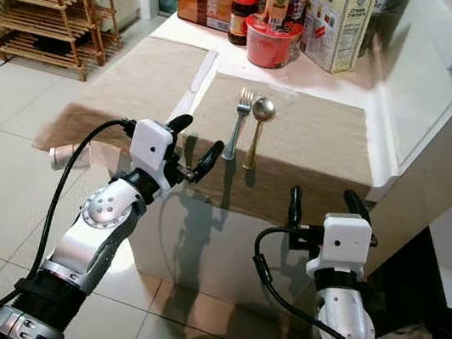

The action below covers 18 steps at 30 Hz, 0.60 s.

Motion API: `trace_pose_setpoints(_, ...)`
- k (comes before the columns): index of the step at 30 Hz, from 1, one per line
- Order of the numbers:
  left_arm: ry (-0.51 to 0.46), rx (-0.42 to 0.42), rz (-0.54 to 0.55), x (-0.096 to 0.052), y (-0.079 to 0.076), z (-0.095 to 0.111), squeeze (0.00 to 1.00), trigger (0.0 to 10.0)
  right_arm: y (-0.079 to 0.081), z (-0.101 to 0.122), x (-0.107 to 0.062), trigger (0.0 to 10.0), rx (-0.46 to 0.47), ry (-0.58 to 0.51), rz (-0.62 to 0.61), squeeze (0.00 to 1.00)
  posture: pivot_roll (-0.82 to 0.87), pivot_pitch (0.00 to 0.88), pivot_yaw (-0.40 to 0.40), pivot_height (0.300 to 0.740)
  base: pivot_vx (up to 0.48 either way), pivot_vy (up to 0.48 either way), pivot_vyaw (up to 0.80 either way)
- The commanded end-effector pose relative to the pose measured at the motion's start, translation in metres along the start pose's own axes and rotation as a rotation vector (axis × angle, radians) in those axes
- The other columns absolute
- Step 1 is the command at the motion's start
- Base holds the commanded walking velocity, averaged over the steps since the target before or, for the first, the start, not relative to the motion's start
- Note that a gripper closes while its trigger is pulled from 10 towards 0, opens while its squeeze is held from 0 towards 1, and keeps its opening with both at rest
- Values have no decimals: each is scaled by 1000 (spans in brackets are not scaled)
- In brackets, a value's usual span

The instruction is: Setting the table

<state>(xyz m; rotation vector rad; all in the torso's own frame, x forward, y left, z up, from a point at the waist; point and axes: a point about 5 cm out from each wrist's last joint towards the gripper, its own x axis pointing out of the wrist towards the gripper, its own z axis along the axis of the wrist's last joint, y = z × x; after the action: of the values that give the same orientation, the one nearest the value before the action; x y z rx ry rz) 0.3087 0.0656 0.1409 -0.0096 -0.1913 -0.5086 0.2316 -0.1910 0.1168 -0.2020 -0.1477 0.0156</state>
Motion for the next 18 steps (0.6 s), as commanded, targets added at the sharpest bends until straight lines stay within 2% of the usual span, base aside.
trace_pose_setpoints(1,-39,8,-4,4,-1,9,0,10000,-4,13,3,10000,-6,-59,-8,0,-37,0,20,740,405,255,0)
trace_pose_setpoints(4,-77,3,-19,7,-7,17,0,10000,-12,36,10,10000,-55,-159,-43,0,-46,0,30,740,409,250,0)
trace_pose_setpoints(6,-85,3,-24,8,-8,18,0,10000,-14,41,13,10000,-54,-178,-58,0,-48,0,33,740,397,264,0)
trace_pose_setpoints(18,-90,-17,-1,12,-6,21,0,10000,-11,39,15,10000,-35,-160,-40,0,-50,0,36,740,368,309,0)
